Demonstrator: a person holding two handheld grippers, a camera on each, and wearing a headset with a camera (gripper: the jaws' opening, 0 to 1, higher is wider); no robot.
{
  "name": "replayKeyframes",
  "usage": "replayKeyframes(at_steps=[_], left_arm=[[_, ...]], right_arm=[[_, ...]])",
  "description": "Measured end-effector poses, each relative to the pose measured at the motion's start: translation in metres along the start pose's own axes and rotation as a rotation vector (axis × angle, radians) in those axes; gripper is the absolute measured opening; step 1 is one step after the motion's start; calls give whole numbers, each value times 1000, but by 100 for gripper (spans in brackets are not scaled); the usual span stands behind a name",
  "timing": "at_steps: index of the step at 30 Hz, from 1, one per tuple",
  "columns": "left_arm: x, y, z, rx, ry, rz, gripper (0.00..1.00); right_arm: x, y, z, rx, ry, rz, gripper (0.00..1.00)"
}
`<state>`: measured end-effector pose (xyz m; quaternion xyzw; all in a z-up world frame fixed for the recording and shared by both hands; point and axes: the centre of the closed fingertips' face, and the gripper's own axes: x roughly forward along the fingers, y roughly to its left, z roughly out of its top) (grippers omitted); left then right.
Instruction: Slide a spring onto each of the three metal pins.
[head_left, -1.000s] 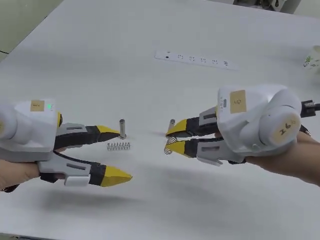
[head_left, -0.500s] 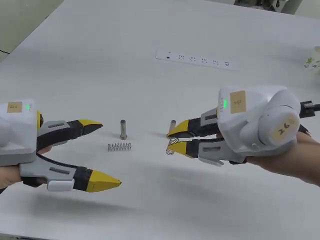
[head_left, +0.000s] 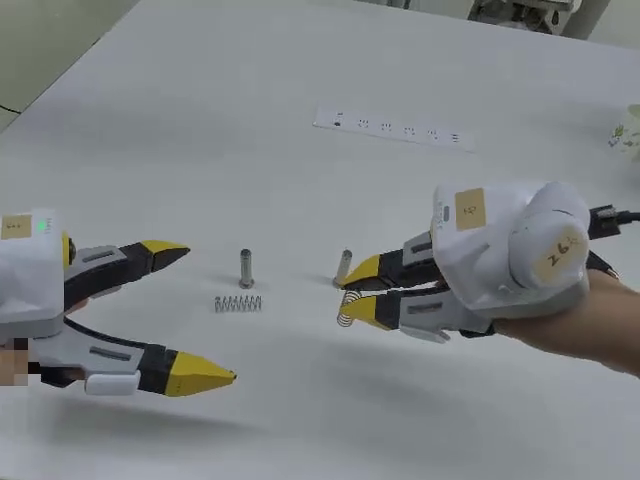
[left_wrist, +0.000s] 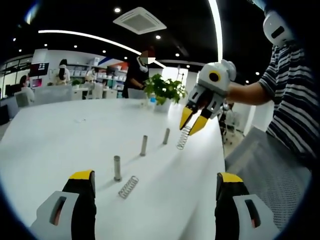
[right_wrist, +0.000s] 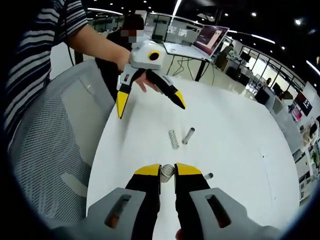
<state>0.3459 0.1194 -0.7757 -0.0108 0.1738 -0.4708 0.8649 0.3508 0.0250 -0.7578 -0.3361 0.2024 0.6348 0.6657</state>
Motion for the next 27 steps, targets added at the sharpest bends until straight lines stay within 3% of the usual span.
replayKeyframes(at_steps=[6,14,27], left_arm=[[0,0,1,-2,-3,3,98],[-1,1,1,-2,-4,6,98],[-2,0,-1,1,5,10,98]], right_arm=[[0,-5,-4,45,2,12,7],[-2,-16,-5,45,18,8,7],[-3,-40,0,45,12,-51,7]])
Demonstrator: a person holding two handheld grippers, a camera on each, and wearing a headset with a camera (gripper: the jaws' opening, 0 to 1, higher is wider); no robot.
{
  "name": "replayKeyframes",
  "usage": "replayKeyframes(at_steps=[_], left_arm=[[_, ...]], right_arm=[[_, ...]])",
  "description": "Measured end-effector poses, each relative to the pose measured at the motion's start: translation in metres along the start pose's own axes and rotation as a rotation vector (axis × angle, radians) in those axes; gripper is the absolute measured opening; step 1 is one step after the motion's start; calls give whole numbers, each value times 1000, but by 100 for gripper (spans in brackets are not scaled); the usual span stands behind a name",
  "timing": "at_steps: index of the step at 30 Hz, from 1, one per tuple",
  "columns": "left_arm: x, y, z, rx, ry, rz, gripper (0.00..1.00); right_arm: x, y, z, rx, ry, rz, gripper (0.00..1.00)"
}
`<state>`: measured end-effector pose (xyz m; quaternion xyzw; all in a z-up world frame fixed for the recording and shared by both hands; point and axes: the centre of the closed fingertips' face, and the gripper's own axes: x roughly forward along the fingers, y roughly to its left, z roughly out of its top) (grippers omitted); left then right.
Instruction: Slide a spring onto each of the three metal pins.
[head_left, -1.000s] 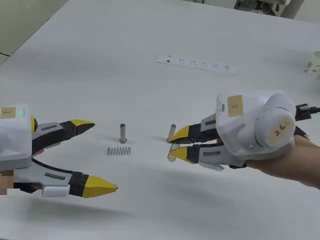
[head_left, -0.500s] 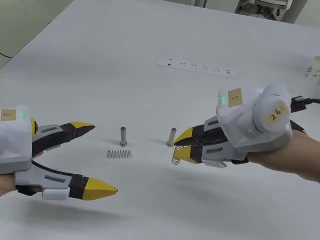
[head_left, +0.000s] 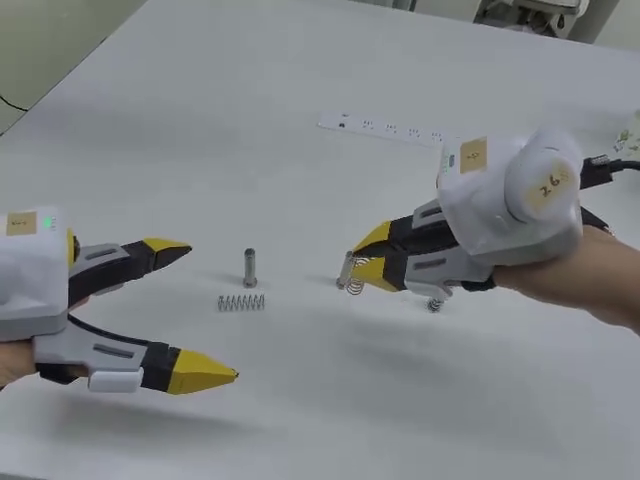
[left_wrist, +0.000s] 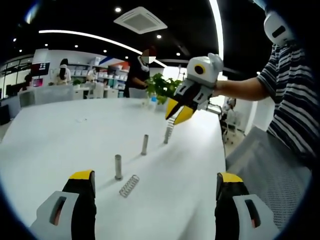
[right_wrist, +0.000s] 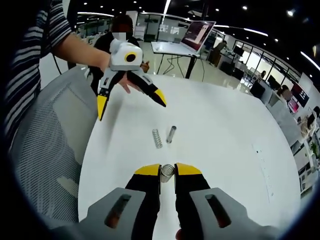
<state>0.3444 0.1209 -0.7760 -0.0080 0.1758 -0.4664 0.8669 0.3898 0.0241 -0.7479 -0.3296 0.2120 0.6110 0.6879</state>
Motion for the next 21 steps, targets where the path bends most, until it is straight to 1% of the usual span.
replayKeyframes(at_steps=[4,7,15,18,21], left_arm=[[0,0,0,-2,-2,2,98],[0,0,0,-4,-1,2,98],[-1,2,-1,-3,0,8,98],[-2,1,0,-8,-2,7,98],[-2,2,0,-8,-1,9,98]], right_arm=[[-1,-10,2,8,-9,-31,7],[-1,-15,2,11,-10,-46,7],[0,-29,0,25,8,-60,7],[1,-36,0,47,8,-66,7],[3,-42,2,90,-11,-70,7]])
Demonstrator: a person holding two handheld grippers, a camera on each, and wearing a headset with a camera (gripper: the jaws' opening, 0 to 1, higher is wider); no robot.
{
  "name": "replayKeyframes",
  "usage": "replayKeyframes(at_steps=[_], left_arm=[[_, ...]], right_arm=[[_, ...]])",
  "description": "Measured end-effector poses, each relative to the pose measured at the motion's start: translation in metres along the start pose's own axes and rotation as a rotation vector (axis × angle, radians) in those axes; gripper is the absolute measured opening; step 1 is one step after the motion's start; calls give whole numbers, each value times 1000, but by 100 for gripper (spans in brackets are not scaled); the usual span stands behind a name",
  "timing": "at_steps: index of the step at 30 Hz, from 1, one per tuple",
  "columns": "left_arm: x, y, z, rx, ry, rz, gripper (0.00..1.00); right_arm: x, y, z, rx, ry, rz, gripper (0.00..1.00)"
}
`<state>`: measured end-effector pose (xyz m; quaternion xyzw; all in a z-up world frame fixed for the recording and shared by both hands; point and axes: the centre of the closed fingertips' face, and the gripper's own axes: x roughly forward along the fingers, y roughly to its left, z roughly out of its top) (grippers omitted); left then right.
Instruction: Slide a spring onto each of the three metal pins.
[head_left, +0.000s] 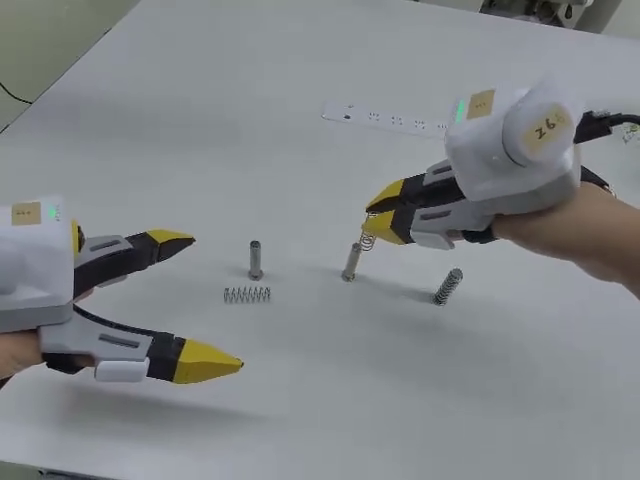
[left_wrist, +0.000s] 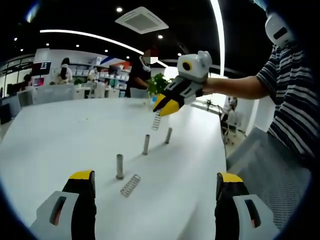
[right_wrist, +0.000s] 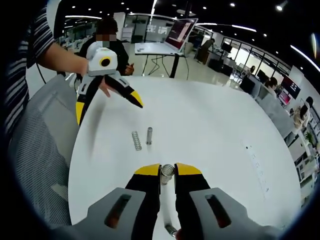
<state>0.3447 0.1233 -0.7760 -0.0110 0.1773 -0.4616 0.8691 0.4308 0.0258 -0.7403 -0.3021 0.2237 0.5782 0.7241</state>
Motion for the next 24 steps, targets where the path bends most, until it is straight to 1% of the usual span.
replayKeyframes(at_steps=[4,13,24], left_arm=[[-1,2,1,-1,-3,6,98],[-2,3,0,-4,-2,11,98],[-3,5,0,-6,-1,15,98]], right_arm=[[4,-5,-2,26,4,-8,7],[10,-8,-8,54,18,-7,7],[17,-9,-9,57,20,-2,7]])
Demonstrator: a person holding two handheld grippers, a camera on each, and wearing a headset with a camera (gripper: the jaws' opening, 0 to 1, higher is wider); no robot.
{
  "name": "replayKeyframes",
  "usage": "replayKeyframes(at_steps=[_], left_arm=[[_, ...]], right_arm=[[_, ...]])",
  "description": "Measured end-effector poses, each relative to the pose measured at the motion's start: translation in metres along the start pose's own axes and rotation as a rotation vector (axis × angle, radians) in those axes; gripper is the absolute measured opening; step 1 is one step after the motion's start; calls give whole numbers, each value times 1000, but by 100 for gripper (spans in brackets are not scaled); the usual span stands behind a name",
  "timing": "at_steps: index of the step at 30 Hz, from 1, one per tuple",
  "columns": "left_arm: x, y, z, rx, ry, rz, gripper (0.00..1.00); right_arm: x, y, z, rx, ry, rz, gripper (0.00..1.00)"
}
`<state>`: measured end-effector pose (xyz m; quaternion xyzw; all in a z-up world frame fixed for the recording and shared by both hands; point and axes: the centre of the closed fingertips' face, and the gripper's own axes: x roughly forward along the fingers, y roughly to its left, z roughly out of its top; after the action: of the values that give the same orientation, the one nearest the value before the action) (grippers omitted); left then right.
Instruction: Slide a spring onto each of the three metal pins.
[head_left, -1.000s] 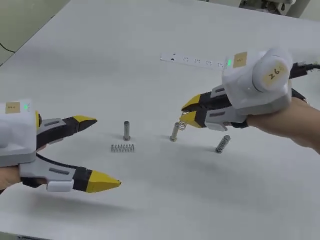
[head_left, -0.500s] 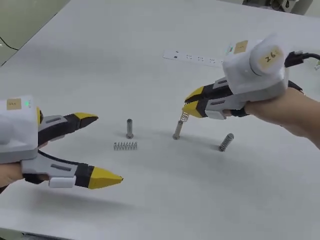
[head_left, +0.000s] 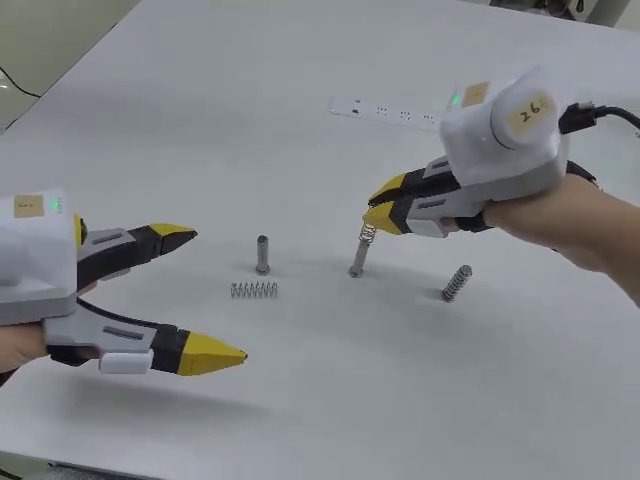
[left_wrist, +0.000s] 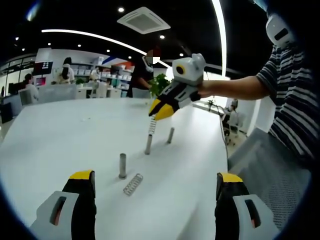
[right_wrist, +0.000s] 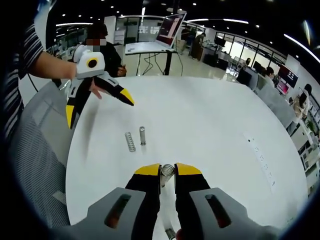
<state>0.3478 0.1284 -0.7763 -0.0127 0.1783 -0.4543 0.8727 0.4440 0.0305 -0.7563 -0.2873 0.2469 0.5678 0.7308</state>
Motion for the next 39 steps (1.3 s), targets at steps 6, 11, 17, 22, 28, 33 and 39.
replayKeyframes(at_steps=[6,11,17,22,28,33,39], left_arm=[[0,0,1,0,-1,-1,98],[0,0,2,-1,-1,1,98],[-1,1,1,-3,1,2,98],[-1,1,-1,-5,4,2,98],[-1,1,-1,-5,6,1,98],[0,0,0,-6,3,0,98],[0,0,0,-5,4,0,98]], right_arm=[[3,0,-3,3,11,0,7],[8,0,-7,5,25,-2,7],[12,2,-16,22,41,0,7],[18,4,-24,38,57,3,7],[22,7,-32,53,75,8,7],[26,10,-40,64,94,13,7],[31,14,-47,68,111,18,7]])
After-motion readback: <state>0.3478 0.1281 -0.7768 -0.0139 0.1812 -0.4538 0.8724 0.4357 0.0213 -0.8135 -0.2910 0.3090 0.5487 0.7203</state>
